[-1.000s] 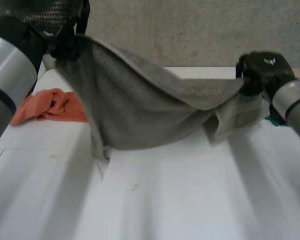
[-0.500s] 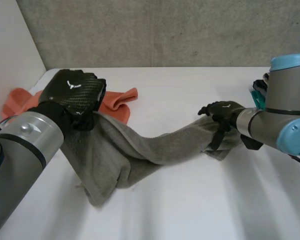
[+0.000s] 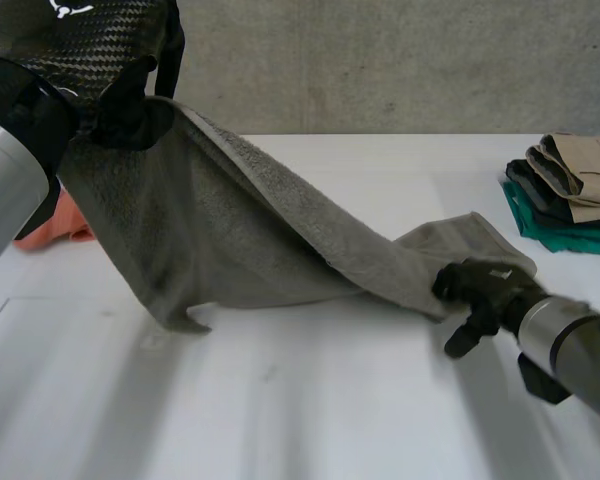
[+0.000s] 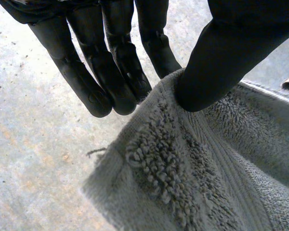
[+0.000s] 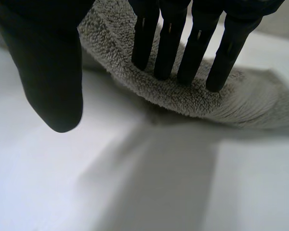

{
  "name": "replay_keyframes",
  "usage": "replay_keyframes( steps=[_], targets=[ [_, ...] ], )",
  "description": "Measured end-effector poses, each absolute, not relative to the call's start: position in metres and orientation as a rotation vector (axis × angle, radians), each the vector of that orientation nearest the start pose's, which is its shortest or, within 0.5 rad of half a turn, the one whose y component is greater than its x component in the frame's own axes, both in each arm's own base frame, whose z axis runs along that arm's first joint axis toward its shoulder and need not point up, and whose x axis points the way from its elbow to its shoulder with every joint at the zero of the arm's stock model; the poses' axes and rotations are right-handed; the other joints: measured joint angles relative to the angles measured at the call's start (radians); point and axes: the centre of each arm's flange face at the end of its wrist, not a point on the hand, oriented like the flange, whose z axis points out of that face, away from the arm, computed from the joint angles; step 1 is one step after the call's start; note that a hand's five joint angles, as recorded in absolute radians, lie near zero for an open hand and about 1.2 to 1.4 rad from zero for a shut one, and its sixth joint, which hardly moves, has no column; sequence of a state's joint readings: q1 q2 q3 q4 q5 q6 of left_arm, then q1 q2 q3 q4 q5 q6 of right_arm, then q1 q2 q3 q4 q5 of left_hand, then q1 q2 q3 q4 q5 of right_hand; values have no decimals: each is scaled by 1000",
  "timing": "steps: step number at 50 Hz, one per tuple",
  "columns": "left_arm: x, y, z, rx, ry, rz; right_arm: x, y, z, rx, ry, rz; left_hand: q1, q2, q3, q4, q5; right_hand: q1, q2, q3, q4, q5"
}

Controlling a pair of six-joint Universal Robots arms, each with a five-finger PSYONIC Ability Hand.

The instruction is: Fold the laundry.

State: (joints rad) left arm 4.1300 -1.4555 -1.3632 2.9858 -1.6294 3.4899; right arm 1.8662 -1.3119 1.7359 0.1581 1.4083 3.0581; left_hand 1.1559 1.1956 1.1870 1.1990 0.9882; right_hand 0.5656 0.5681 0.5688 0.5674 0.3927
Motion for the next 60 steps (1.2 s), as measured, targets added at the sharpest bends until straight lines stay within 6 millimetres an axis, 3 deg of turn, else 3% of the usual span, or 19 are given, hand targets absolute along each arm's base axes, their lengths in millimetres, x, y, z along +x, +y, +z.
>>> replay_keyframes(
  steps=[4,9,20,27,30,31,34,38,39,40,43,49,54,57,60],
  targets=[
    [-257,-164,392,880,1936,-2498,230,-234,156,-637,2496,-1286,0,0,0,0,0,-144,-154,-156,-155,-165],
    [-255,-168,390,866,1947,-2483,240,-254,140,-651,2499,-1364,0,0,0,0,0,-310,-317,-324,-318,-339],
    [-243,-188,378,811,1983,-2405,275,-302,135,-723,2421,-1697,0,0,0,0,0,-297,-306,-302,-303,-300],
    [-238,-207,367,792,2018,-2346,291,-320,123,-875,2379,-1747,0,0,0,0,0,-21,-30,-28,-43,-34],
    [-235,-215,363,781,2031,-2321,292,-328,116,-950,2393,-1752,0,0,0,0,0,493,514,497,498,500],
    [-235,-216,363,778,2032,-2319,292,-329,116,-958,2398,-1755,0,0,0,0,0,523,543,527,520,521],
    [-233,-219,363,771,2031,-2316,284,-334,126,-959,2413,-1792,0,0,0,0,0,553,605,608,620,585],
    [-232,-218,367,770,2017,-2331,266,-335,162,-915,2389,-1877,0,0,0,0,0,553,605,608,624,585],
    [-232,-217,369,771,2013,-2337,257,-334,184,-904,2361,-1916,0,0,0,0,0,553,605,608,624,585],
    [-232,-217,369,771,2013,-2338,255,-333,188,-905,2355,-1920,0,0,0,0,0,553,605,608,624,585],
    [-230,-210,372,776,2018,-2339,230,-322,237,-955,2288,-1955,0,0,0,0,0,553,605,608,624,585],
    [-227,-195,372,815,2053,-2320,207,-308,297,-1071,2172,-1960,0,0,0,0,0,553,605,612,624,585],
    [-227,-189,365,865,2097,-2286,213,-321,309,-1136,2127,-1897,0,0,0,0,0,553,605,612,624,585],
    [-227,-190,359,877,2122,-2259,222,-336,298,-1197,2121,-1839,0,0,0,0,0,553,605,612,624,585],
    [-225,-196,350,876,2153,-2216,234,-354,273,-1302,2112,-1765,0,0,0,0,0,553,605,612,624,585]
  ],
)
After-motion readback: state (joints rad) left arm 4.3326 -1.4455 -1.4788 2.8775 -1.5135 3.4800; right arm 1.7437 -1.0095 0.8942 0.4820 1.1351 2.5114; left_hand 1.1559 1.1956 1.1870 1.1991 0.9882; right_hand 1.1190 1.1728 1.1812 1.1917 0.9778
